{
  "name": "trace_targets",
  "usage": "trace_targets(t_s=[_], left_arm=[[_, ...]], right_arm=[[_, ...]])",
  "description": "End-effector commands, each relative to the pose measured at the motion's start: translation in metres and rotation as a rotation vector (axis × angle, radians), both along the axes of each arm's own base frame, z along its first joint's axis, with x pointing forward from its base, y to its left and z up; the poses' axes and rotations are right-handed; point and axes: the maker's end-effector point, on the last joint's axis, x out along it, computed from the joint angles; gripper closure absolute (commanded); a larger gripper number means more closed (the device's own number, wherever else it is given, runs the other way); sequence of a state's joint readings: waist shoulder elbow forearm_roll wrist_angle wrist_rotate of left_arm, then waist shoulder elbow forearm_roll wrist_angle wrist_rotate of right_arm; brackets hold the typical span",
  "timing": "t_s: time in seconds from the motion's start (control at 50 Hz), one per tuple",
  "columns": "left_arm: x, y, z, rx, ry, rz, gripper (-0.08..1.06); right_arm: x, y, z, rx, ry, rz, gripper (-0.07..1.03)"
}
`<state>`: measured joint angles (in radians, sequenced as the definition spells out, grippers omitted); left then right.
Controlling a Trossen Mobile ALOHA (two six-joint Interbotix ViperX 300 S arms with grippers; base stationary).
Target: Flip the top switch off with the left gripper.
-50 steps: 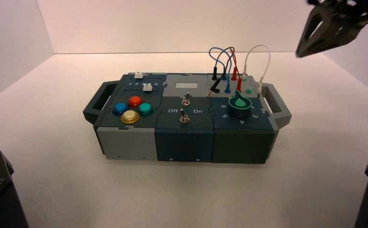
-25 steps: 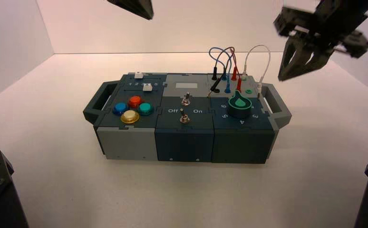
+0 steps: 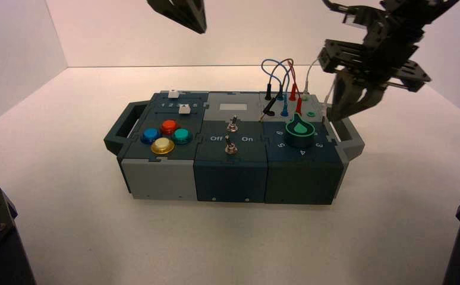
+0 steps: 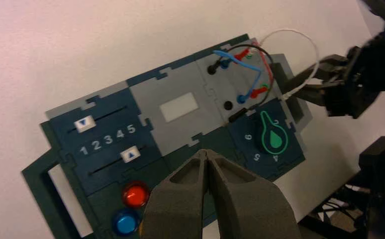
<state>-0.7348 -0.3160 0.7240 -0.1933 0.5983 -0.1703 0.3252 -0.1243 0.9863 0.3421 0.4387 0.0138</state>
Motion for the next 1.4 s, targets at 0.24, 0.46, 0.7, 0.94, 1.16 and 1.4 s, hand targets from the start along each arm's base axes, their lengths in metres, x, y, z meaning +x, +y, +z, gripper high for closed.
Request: trace_targets(t_s=[0.24, 0.46, 0.7, 0.94, 1.16, 1.4], left_arm=[[0.001, -0.018, 0.003, -0.012, 0.010, -0.022, 1.01], [0.000, -0.018, 0.001, -0.008, 0.020, -0.024, 1.01], [-0.011, -0.032, -0.014, 0.010, 0.073, -0.055, 1.01], [-0.025, -0.057, -0.035, 0.035, 0.149, -0.095, 1.01], [-0.028, -0.065, -0.043, 0.055, 0.184, -0.103, 1.01], [-0.030, -0.065, -0.050, 0.079, 0.236, -0.076, 1.01]], right_arm=[[0.010, 0.003, -0.008, -0.006, 0.012, 0.000, 0.99], [0.009, 0.001, -0.018, -0.018, 0.034, -0.005, 0.99], [0.010, 0.001, -0.032, -0.035, 0.071, 0.004, 0.99], [0.012, 0.002, -0.032, -0.039, 0.072, 0.013, 0.99], [0.012, 0.002, -0.034, -0.043, 0.075, 0.020, 0.99], [0.011, 0.002, -0.035, -0.046, 0.080, 0.026, 0.99]])
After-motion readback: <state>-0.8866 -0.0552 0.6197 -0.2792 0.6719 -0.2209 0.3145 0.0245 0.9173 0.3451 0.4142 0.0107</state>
